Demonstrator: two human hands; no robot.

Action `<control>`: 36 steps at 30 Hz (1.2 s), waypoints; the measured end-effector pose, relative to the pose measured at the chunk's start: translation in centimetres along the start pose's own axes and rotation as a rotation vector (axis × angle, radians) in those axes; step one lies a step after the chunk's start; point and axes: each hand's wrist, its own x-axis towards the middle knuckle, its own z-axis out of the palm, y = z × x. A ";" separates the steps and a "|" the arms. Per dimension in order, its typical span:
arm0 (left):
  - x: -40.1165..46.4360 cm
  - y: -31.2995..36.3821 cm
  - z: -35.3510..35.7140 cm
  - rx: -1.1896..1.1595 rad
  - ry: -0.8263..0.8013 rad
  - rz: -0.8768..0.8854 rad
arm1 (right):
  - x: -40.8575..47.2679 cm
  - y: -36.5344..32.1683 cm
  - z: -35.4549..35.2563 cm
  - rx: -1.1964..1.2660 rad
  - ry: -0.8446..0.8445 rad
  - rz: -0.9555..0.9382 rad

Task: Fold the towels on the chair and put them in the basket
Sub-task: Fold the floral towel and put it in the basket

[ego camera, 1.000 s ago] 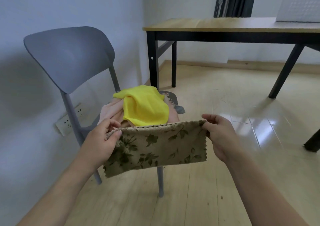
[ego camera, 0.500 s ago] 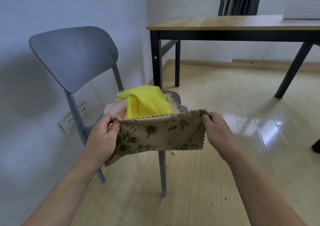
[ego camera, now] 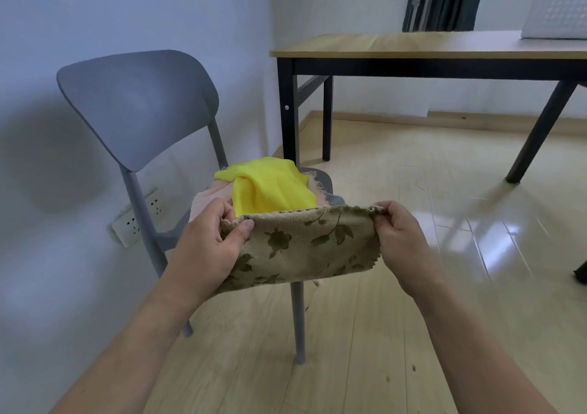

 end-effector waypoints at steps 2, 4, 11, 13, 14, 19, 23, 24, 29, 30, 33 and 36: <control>0.0 -0.3 0.2 0.002 -0.007 0.004 | 0.0 0.0 0.1 0.055 0.024 0.025; 0.0 -0.6 0.4 0.010 -0.061 -0.001 | -0.1 -0.1 0.3 0.117 0.063 0.091; 0.2 -1.3 0.4 0.168 -0.302 -0.035 | -0.2 -0.2 0.2 -0.105 0.164 0.085; 0.1 -1.4 0.3 0.141 -0.337 -0.043 | -0.2 -0.2 0.0 -0.166 0.195 0.044; 0.1 -1.3 0.2 0.130 -0.344 -0.044 | -0.2 -0.3 -0.1 -0.177 0.208 0.031; 0.0 -1.6 -0.3 0.091 -0.362 -0.036 | -0.3 -0.7 -0.4 -0.225 0.142 -0.012; 0.0 -2.3 -0.7 0.114 -0.415 -0.016 | 0.5 0.5 -1.0 -0.269 0.115 0.070; 0.1 -2.3 -0.6 0.090 -0.425 -0.015 | 0.7 0.9 -1.1 -0.273 0.108 0.100; -0.3 -1.3 -0.4 -0.403 -0.595 -0.125 | 1.0 2.7 -0.7 -0.198 0.062 0.240; -0.4 -1.0 -0.4 -0.571 -0.636 -0.162 | 1.1 2.7 -0.6 -0.123 0.070 0.278; -0.9 0.6 -0.4 -1.009 -0.717 -0.223 | 1.1 2.6 -0.5 0.058 0.084 0.351; -1.4 2.4 0.0 -1.257 -0.739 -0.182 | 0.8 2.3 0.0 0.078 0.055 0.357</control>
